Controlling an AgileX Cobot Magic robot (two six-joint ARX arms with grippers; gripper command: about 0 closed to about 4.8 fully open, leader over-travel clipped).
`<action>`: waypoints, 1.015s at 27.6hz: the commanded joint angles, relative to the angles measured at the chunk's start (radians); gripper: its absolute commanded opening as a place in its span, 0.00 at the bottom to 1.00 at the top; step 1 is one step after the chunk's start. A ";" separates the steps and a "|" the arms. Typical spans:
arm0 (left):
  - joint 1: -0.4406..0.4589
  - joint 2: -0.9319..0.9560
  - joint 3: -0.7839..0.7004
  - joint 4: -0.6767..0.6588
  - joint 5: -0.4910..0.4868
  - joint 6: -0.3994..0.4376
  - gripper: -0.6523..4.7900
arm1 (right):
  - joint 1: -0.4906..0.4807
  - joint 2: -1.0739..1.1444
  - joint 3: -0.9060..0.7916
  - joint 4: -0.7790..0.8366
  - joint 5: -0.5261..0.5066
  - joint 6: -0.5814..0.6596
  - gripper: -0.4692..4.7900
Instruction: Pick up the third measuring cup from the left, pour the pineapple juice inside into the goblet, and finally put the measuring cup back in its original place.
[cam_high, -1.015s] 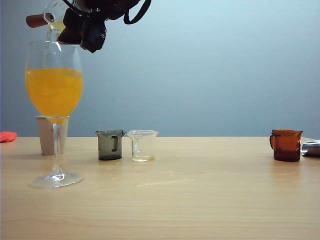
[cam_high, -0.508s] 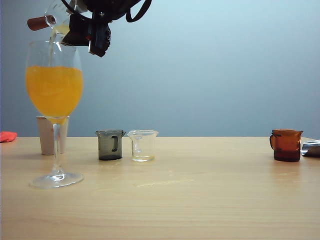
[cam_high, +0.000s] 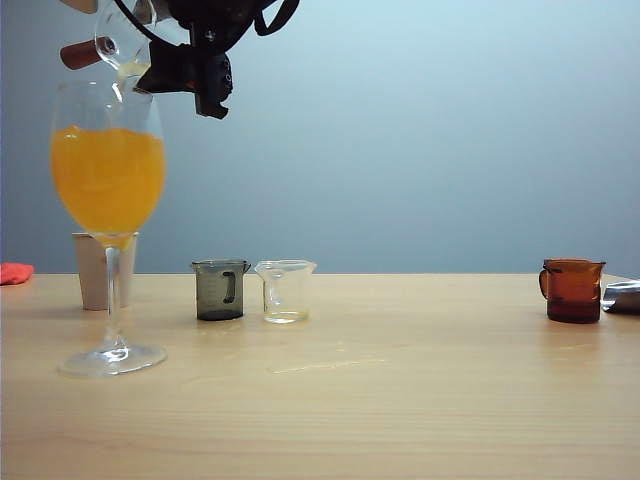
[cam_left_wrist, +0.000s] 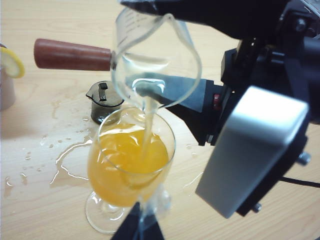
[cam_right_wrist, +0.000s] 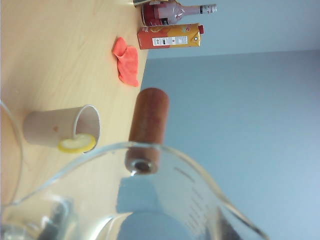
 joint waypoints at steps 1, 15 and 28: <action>0.001 -0.002 0.001 0.005 0.003 0.001 0.11 | 0.013 -0.010 0.004 0.034 0.003 -0.060 0.08; 0.001 -0.002 0.001 0.004 0.003 0.001 0.11 | 0.014 -0.010 0.004 0.034 0.004 -0.225 0.08; 0.001 -0.002 0.001 -0.003 0.003 0.001 0.11 | 0.020 -0.011 0.005 0.036 0.003 -0.053 0.08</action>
